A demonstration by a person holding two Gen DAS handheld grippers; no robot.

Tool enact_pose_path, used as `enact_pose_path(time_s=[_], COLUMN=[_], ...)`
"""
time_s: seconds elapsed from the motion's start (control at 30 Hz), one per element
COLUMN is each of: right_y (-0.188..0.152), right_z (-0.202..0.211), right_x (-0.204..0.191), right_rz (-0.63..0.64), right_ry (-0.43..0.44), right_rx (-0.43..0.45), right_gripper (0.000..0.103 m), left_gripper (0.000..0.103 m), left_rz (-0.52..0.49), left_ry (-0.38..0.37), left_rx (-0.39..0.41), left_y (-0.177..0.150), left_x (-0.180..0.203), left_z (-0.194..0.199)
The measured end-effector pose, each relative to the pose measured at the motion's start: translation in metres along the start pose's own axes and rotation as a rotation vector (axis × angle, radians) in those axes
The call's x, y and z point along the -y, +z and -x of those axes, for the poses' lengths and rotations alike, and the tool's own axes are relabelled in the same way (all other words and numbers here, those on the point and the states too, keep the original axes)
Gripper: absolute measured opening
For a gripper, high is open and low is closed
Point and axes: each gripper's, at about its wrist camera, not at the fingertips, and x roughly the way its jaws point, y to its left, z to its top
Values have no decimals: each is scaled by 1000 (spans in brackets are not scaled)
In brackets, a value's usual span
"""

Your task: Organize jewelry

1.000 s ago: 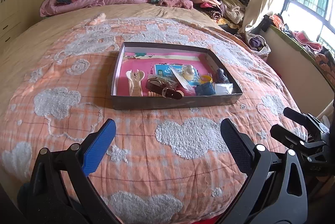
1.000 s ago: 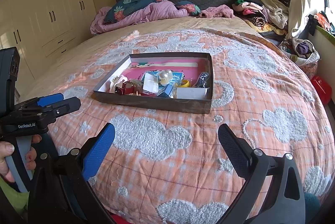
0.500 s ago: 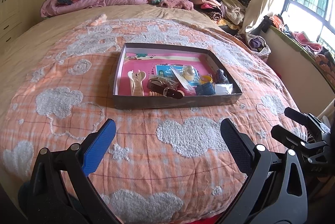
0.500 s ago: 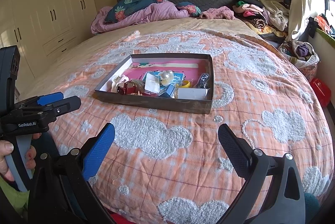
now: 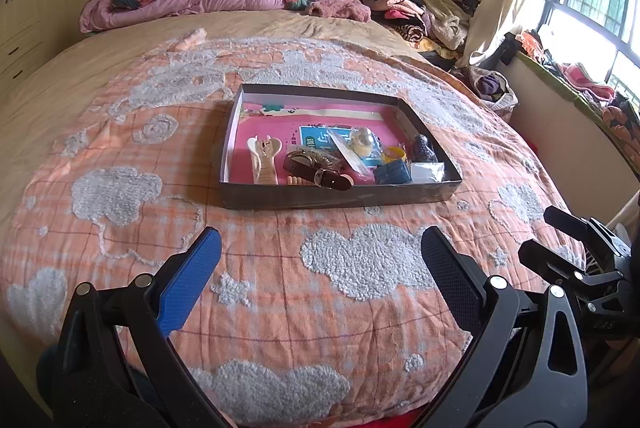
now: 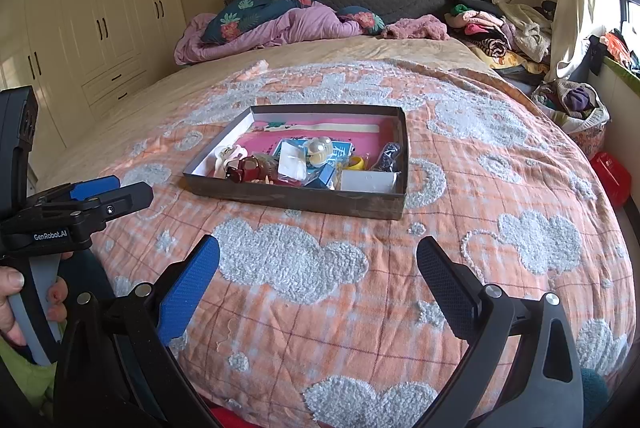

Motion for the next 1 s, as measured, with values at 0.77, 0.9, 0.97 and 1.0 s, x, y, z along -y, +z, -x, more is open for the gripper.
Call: enact_pose_path(time_s=[0.77, 0.9, 0.97, 1.0], right_y=[4, 4, 4, 3], right_z=[7, 7, 7, 7], right_x=[-4, -4, -4, -4], right_rz=[13, 15, 15, 16], right_ry=[-4, -4, -4, -4], right_rx=[7, 8, 8, 8], right_gripper=[98, 98, 98, 98], left_gripper=[93, 93, 93, 93], left_rz=[4, 4, 2, 3], left_ry=[3, 7, 12, 13], left_rx=[10, 7, 2, 1], left_y=[4, 5, 5, 5], left_x=[-1, 0, 1, 1], left_z=[10, 10, 10, 9])
